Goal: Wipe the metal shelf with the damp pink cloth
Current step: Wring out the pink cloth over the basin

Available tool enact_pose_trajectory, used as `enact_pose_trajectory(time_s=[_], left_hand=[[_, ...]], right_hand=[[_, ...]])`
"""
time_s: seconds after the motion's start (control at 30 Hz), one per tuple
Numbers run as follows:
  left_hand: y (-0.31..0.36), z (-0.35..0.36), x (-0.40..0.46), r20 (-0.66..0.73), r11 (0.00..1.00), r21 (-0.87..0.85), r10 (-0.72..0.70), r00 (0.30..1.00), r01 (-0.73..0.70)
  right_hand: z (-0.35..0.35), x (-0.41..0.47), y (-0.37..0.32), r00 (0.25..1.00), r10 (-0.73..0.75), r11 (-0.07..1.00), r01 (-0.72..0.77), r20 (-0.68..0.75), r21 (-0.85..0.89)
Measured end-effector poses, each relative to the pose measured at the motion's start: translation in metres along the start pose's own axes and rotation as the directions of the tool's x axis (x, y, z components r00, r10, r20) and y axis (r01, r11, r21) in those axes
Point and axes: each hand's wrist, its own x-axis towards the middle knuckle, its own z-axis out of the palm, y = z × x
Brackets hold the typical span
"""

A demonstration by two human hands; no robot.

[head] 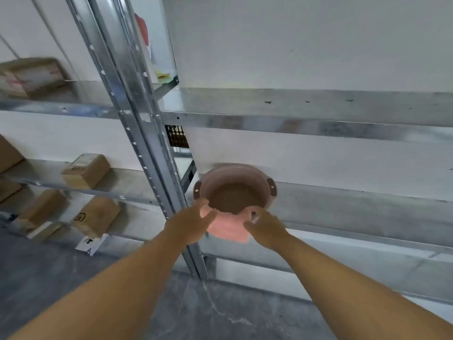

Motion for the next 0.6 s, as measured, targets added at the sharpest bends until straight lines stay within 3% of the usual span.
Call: enact_pose_trajectory(time_s=[0.2, 0.37, 0.6], left_hand=[[-0.039, 0.024, 0.047, 0.136, 0.983, -0.166, 0.097, 0.986, -0.074], [-0.046, 0.036, 0.061, 0.099, 0.946, -0.282, 0.191, 0.977, -0.157], [-0.040, 0.037, 0.069, 0.030, 0.917, -0.365, 0.186, 0.982, -0.163]], right_hand=[[0.038, 0.030, -0.007, 0.989, 0.133, 0.986, -0.125, -0.068, 0.114], [0.051, 0.038, -0.016, 0.954, 0.242, 0.957, -0.204, -0.176, 0.207], [0.047, 0.041, -0.017, 0.943, 0.303, 0.904, -0.239, -0.136, 0.355]])
